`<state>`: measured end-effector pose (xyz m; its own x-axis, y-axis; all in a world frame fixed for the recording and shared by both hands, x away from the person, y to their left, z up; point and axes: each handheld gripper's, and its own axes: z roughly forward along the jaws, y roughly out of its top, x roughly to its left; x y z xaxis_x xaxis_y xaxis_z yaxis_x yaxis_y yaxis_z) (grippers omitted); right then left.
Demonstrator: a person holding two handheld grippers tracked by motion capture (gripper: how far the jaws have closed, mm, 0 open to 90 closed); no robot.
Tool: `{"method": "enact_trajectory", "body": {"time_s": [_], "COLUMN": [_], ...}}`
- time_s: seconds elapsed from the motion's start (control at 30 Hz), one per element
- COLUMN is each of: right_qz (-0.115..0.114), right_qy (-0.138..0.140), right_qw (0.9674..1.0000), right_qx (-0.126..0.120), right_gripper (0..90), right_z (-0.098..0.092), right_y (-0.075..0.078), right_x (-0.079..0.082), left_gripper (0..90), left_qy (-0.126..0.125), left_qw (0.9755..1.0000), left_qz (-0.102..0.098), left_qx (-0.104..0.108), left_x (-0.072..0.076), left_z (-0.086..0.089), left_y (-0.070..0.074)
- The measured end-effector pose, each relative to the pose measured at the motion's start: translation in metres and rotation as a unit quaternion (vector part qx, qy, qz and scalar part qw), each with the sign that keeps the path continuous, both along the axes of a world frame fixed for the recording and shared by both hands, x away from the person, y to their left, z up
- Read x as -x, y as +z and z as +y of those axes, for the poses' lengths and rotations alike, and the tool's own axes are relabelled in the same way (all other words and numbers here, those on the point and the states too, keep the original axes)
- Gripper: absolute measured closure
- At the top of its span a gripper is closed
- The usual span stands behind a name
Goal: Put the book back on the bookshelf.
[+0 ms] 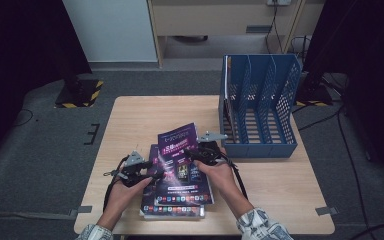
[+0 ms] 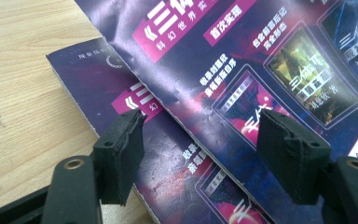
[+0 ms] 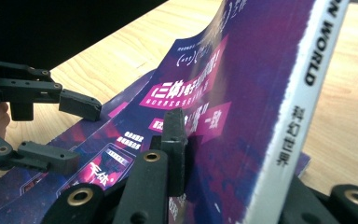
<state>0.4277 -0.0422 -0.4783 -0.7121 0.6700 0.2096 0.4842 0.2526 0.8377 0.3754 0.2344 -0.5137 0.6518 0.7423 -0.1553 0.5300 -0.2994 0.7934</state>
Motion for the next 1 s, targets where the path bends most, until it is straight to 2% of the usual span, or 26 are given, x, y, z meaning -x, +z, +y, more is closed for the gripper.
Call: {"method": "enact_trajectory", "body": {"time_s": [0.23,0.33,0.57,0.9,1.0], "right_qz": [-0.024,-0.030,-0.060,-0.088,-0.101], "right_qy": [-0.001,-0.003,0.001,0.001,-0.001], "right_qw": [0.9997,0.9995,0.9982,0.9961,0.9948], "right_qx": [0.010,0.009,0.007,-0.004,-0.008], "right_gripper": [76.9,77.1,77.7,78.2,78.3], "right_z": [0.000,-0.001,-0.002,-0.004,-0.005], "right_y": [0.007,0.010,0.018,0.024,0.026], "right_x": [0.002,0.004,0.007,0.010,0.011], "left_gripper": [26.3,26.1,25.6,25.6,22.7], "left_qy": [0.010,0.012,0.009,-0.017,-0.027], "left_qw": [0.9999,0.9999,0.9999,0.9996,0.9994], "left_qz": [-0.004,-0.003,-0.007,-0.010,-0.011], "left_qx": [0.000,0.003,0.006,0.019,0.021], "left_x": [-0.001,-0.001,-0.001,0.000,0.000], "left_z": [0.002,0.002,0.002,-0.003,-0.006], "left_y": [0.001,0.001,0.003,0.005,0.005]}}
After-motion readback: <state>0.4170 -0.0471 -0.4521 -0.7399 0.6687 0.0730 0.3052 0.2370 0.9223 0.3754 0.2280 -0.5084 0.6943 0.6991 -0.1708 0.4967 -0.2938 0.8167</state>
